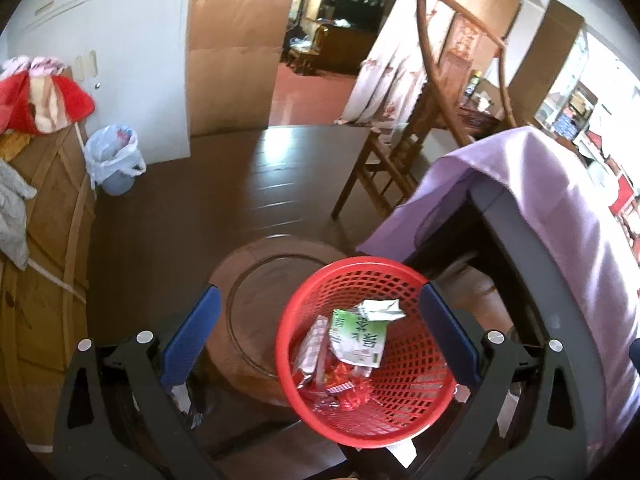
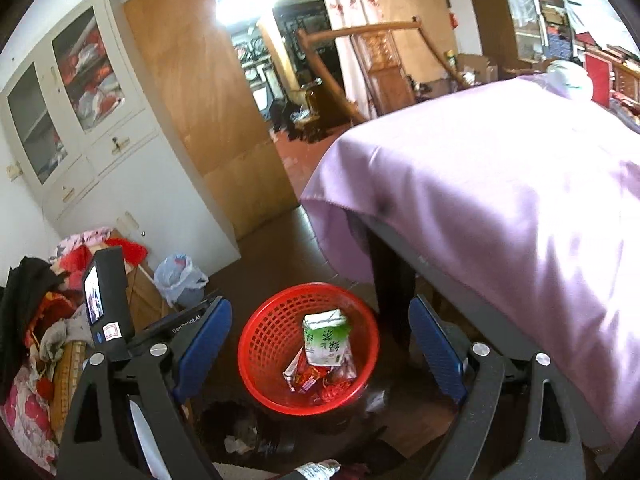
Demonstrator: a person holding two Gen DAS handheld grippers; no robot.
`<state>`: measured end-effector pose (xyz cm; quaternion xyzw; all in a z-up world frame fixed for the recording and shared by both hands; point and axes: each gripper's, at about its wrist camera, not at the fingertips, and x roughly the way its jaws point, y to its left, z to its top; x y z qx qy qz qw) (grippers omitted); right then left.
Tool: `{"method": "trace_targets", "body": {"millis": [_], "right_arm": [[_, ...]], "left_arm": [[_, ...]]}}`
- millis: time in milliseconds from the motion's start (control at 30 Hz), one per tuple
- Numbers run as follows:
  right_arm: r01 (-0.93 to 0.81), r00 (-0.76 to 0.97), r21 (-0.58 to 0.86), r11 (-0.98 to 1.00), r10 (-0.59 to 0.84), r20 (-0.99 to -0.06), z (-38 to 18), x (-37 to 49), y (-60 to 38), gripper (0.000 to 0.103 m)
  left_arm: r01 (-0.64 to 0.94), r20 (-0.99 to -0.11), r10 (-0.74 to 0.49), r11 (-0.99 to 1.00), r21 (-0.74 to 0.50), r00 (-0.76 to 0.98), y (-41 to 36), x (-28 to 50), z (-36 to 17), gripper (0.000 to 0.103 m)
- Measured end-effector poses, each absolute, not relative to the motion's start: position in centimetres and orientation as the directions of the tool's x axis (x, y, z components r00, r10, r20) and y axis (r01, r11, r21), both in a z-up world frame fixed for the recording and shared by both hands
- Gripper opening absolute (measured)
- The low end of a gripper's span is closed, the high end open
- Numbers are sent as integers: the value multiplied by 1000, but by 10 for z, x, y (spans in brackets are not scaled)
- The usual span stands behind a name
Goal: Collect trash
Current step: 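Raise both tools back over the table toward the remaining trash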
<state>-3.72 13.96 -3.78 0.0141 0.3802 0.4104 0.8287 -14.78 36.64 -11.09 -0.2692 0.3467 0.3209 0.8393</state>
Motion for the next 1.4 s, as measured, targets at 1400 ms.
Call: {"method": "trace_targets", "body": {"millis": [1400], "right_arm": [[-62, 841, 223, 973, 171, -513, -33, 22, -220, 97]], "left_arm": [[43, -694, -42, 999, -15, 719, 57, 64, -15, 96]]}}
